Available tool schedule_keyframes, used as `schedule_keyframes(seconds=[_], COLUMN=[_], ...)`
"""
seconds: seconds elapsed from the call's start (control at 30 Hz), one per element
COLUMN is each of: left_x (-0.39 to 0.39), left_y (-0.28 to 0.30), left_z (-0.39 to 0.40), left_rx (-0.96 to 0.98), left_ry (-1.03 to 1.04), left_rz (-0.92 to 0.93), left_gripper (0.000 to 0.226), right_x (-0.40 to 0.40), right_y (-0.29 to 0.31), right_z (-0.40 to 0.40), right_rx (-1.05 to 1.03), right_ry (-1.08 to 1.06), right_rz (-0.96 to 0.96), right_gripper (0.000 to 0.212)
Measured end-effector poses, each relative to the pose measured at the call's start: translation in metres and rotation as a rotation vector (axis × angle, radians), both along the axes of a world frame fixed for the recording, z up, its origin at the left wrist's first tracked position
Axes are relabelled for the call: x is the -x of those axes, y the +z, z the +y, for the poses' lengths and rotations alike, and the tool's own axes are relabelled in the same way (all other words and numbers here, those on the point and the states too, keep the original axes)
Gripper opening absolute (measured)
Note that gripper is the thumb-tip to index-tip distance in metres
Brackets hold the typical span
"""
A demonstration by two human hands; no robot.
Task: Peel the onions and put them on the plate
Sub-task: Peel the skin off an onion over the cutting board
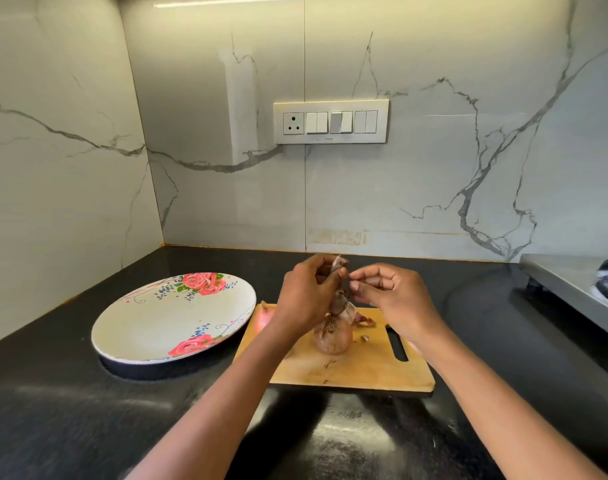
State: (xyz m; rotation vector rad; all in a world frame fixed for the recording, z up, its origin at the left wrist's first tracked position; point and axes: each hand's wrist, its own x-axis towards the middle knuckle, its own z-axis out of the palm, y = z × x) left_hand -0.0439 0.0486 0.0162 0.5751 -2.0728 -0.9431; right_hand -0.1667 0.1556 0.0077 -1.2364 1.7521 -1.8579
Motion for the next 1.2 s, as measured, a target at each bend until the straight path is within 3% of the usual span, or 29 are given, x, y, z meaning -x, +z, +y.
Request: schedule_keyframes(seconds=[0.2,0.37,0.57,0.73,0.83,0.93,1.2], left_x=[-0.014,-0.027,-0.033,-0.033,-0.031,-0.024,-0.021], left_y=[0.007,0.007,0.005,0.004,0.006,0.001,-0.003], left_z=[-0.013,-0.017,-0.026,-0.026,-0.021,-0.018,-0.024], left_rx=[0.011,0.074,0.181,0.242,0.22,0.273,0.341], left_ry=[-0.109,-0.152,-0.064,-0.071,-0.115,-0.095,-0.019], left_rz=[-0.116,-0.301,-0.254,-0.288,-0.208,-0.244,-0.263], left_gripper=[0.03,0.066,0.031,0.03,0.024,0.032,0.01], right_x=[0.0,0.005,0.01,0.012,0.009,0.004,0.005], right_y=[0.007,0.006,0.004,0.001,0.0,0.001,0.003], right_z=[0.001,0.001,0.001,0.002,0.001,0.0,0.001], right_rx=[0.092,0.122,0.096,0.045,0.041,0.055,0.092], right_ry=[0.0,-0.045,-0.12,-0.228,-0.26,-0.239,-0.267], right_rz=[-0.092,-0.085,-0.011,0.141,0.237,0.265,0.259], right_gripper=[0.01,0.01,0.009,0.012,0.013,0.014,0.014])
